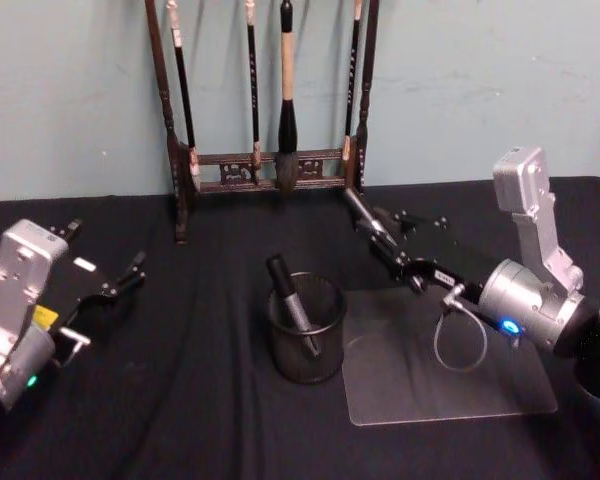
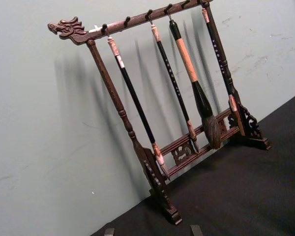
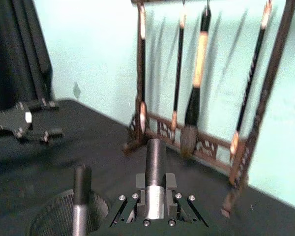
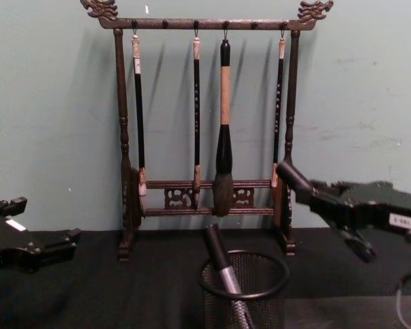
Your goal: Pick up the water-based marker from the table and place it into the pen holder.
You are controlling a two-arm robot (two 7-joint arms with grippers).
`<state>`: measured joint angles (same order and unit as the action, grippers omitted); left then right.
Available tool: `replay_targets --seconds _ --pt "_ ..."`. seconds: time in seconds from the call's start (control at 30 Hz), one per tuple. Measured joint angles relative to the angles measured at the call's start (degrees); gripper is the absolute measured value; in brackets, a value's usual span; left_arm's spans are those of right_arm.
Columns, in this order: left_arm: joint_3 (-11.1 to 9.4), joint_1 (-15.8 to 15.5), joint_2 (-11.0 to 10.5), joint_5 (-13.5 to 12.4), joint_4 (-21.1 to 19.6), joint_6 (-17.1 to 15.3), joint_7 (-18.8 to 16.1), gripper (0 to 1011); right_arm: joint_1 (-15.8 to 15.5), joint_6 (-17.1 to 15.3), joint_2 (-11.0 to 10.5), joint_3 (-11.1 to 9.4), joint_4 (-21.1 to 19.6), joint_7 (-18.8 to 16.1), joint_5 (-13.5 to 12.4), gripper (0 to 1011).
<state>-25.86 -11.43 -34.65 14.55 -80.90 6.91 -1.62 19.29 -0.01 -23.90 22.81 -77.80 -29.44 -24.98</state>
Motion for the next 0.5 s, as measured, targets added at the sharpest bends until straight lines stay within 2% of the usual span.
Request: replay_targets --seconds 0.1,0.2,0.5 --pt "0.0 0.0 0.0 0.0 0.0 0.0 0.0 1001 1.0 3.5 1.5 0.1 1.5 -1.7 -0.7 237" --pt "0.0 0.0 0.0 0.0 0.0 0.0 0.0 1001 2.1 5.3 2.6 0.8 2.9 -2.8 -0.9 237" --pt "0.0 0.0 0.0 0.0 0.0 0.0 0.0 1001 6.3 8.3 6.2 3.4 8.7 -6.4 -1.3 237"
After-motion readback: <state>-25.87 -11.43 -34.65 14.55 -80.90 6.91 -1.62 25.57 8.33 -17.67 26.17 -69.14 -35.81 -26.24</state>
